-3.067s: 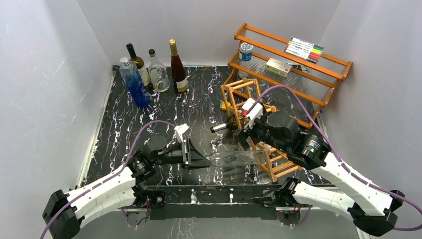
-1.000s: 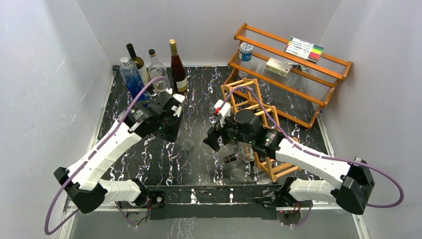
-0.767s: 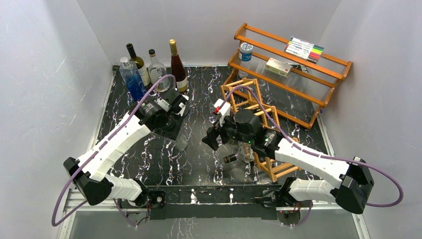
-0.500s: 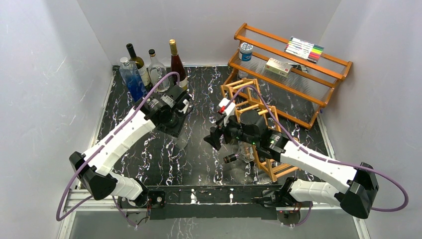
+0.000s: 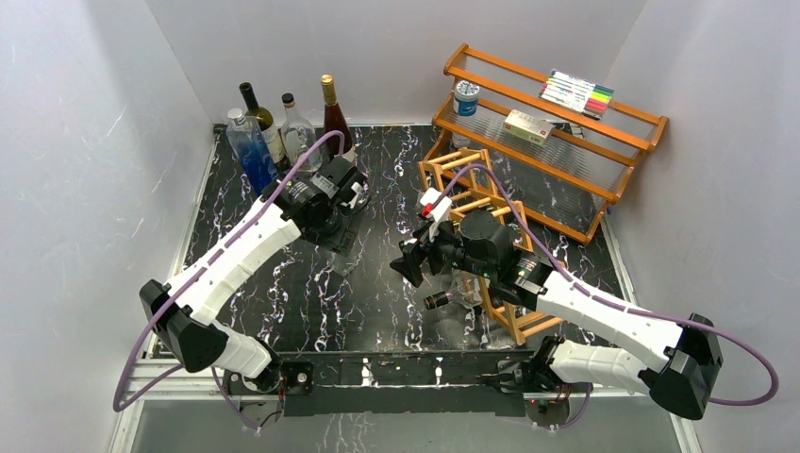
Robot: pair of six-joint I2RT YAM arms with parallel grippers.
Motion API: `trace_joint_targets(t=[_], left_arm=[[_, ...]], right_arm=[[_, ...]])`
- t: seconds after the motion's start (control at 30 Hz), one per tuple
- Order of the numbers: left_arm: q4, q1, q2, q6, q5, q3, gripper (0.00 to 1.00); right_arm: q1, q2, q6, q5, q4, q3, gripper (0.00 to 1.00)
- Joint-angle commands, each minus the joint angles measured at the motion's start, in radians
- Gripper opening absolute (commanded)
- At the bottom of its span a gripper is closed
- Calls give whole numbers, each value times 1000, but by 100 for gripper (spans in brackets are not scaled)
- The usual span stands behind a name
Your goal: Take the wine bottle off the wine rack
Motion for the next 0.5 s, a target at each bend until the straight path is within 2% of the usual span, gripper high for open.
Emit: trace_joint_targets(t=[0.0, 0.3, 0.47], left_arm=[[15, 5, -33, 11, -20, 34, 66], [138, 5, -148, -37, -36, -14, 71], [331, 4, -262, -77, -126, -131, 68]], right_arm=[[6, -28, 13, 15, 22, 2, 98], [6, -30, 0, 29, 8, 6, 98], [6, -23, 7, 21, 8, 5, 98]])
